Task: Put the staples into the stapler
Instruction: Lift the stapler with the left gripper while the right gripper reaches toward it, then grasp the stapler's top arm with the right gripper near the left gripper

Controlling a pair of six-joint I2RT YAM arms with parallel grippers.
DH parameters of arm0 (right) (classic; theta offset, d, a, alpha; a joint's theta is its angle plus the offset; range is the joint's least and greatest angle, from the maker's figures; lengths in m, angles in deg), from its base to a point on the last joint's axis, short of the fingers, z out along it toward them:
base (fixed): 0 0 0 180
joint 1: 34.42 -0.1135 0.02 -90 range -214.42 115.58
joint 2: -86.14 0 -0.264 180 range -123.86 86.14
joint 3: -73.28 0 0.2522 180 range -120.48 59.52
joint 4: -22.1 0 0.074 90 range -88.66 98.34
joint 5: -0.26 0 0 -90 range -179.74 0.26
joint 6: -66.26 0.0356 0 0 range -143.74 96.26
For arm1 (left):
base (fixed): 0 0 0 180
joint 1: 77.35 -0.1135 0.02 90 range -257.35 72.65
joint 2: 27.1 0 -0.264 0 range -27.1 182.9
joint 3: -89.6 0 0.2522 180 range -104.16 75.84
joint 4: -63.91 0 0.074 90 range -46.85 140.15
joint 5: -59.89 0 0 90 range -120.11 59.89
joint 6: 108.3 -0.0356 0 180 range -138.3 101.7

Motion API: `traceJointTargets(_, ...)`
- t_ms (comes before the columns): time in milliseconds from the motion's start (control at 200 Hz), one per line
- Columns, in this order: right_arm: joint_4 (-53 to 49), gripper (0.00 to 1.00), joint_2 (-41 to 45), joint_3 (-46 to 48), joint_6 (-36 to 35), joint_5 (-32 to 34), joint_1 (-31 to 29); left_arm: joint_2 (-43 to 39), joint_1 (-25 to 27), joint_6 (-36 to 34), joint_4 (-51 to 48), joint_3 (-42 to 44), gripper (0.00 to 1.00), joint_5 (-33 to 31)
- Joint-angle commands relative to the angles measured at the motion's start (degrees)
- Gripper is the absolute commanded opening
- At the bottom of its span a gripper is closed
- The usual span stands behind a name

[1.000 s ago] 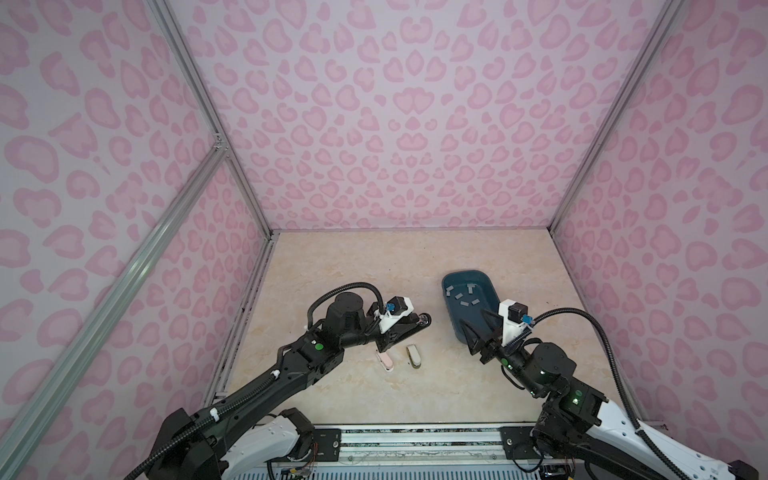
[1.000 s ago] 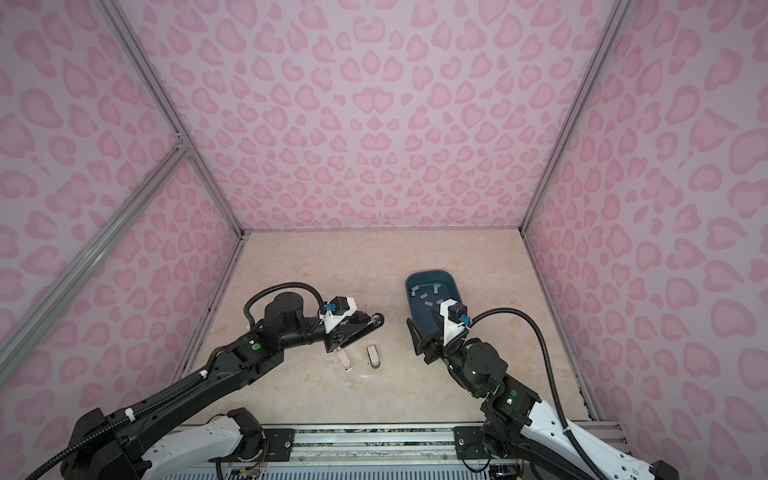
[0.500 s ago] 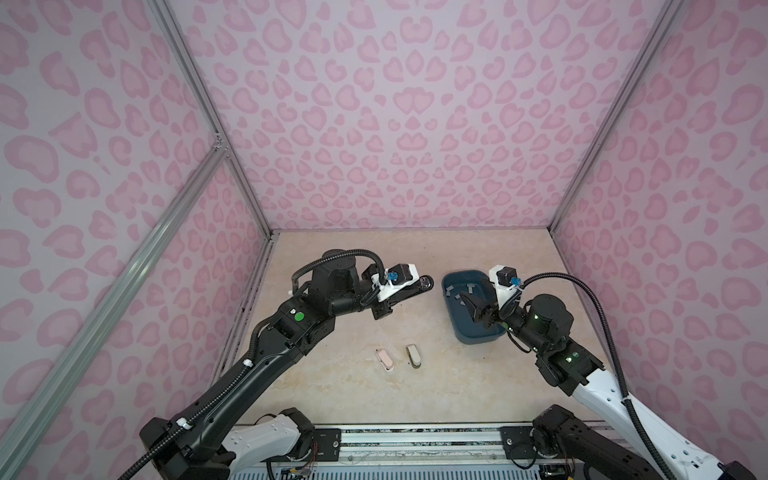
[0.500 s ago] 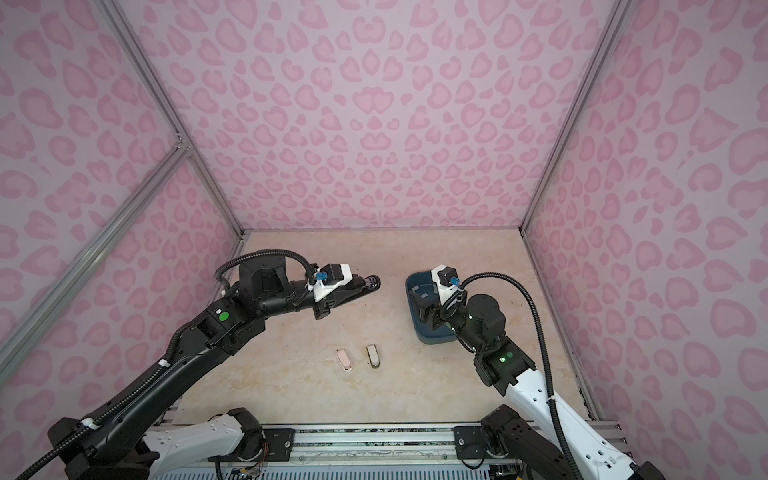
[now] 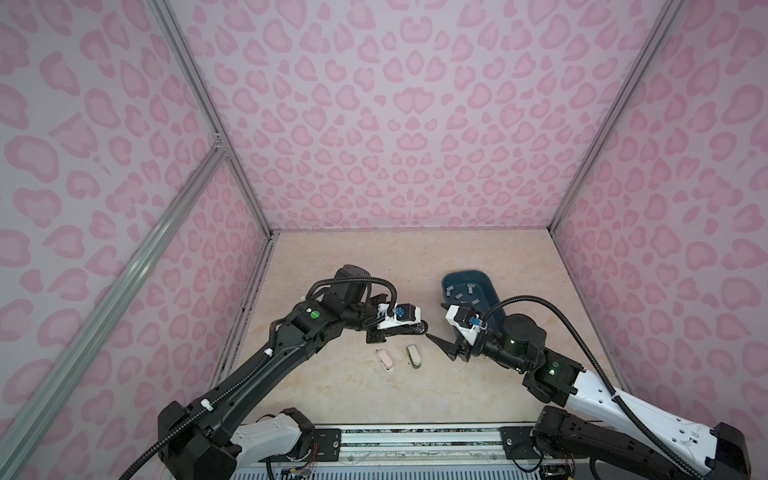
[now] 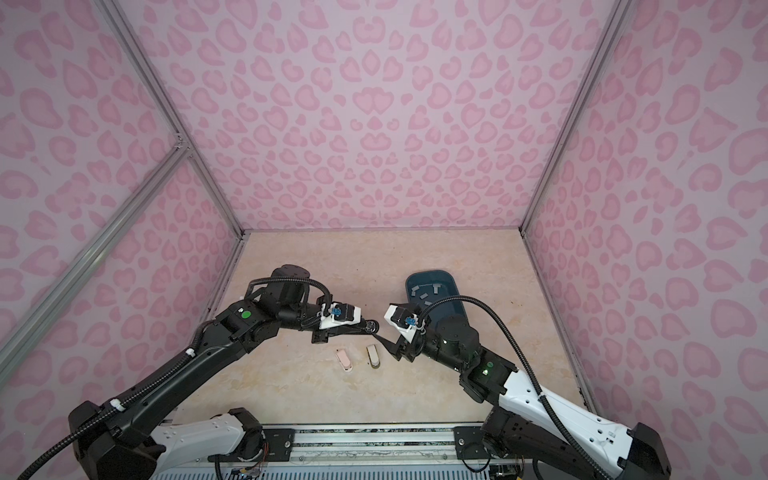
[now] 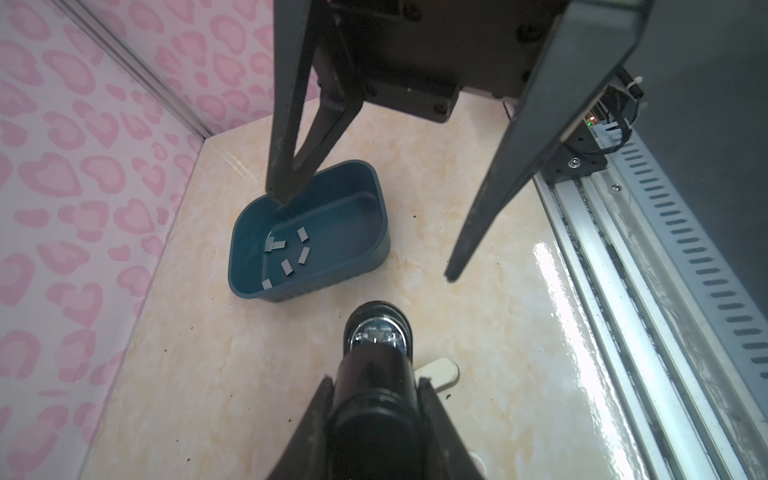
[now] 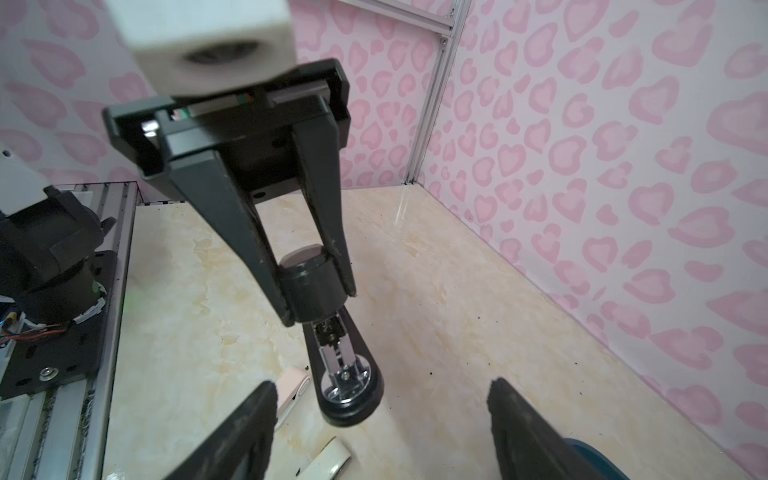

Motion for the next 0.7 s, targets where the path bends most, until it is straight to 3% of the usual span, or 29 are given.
traceJointTargets(0, -0.5, 0.79, -1.2, -0.7, -1.6, 0.2, -0.2, -0.8, 1.2, -3.7, -0.3, 0.1, 0.04, 4.5)
traceJointTargets(375, -1.0, 0.74, -6.3, -1.9, -2.4, -1.1, -2.2, -1.3, 2.6, -2.7, -0.1, -0.6, 0.04, 5.1)
traceJointTargets(510, -1.6, 0.71, -7.3, -2.7, -2.1, -1.8, -2.3, -1.2, 2.6, -1.7, 0.8, -0.3, 0.04, 2.6)
traceJointTargets(695, 0.8, 0.55, -7.4, -1.8, -1.5, -2.9, -2.3, -1.3, 2.5, -1.9, 0.4, -0.4, 0.04, 5.8)
